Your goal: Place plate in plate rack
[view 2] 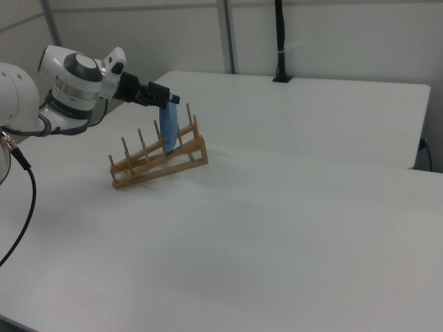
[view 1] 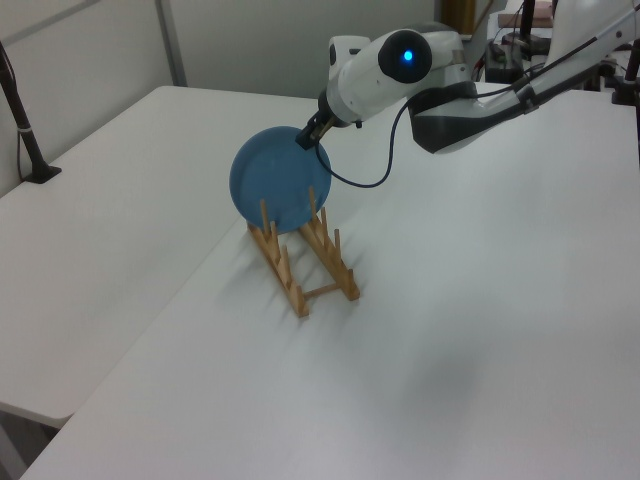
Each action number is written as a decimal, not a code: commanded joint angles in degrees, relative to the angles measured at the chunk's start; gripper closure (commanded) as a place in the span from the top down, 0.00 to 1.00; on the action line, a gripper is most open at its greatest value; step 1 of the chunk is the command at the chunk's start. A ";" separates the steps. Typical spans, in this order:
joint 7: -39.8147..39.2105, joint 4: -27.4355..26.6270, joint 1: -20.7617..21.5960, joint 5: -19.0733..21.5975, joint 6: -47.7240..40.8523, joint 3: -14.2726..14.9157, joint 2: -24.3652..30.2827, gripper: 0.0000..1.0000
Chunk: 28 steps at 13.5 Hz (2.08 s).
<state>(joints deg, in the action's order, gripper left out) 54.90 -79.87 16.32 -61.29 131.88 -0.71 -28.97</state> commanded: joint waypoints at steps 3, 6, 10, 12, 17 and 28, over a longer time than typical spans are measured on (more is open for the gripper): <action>0.83 -0.63 0.47 10.99 0.04 0.27 5.14 1.00; -4.16 -0.81 -0.23 20.91 -4.50 0.18 7.52 1.00; -16.64 -3.96 -4.61 39.27 -11.45 0.27 12.69 1.00; -24.36 -8.44 -7.61 45.62 -16.11 0.27 16.56 1.00; -51.78 -15.39 -14.99 58.73 -33.06 0.27 26.05 1.00; -58.42 -18.48 -20.01 61.20 -41.00 0.88 33.72 1.00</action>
<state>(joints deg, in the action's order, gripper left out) -2.20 -97.70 -3.57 -1.26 91.77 0.01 4.10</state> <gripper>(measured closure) 0.000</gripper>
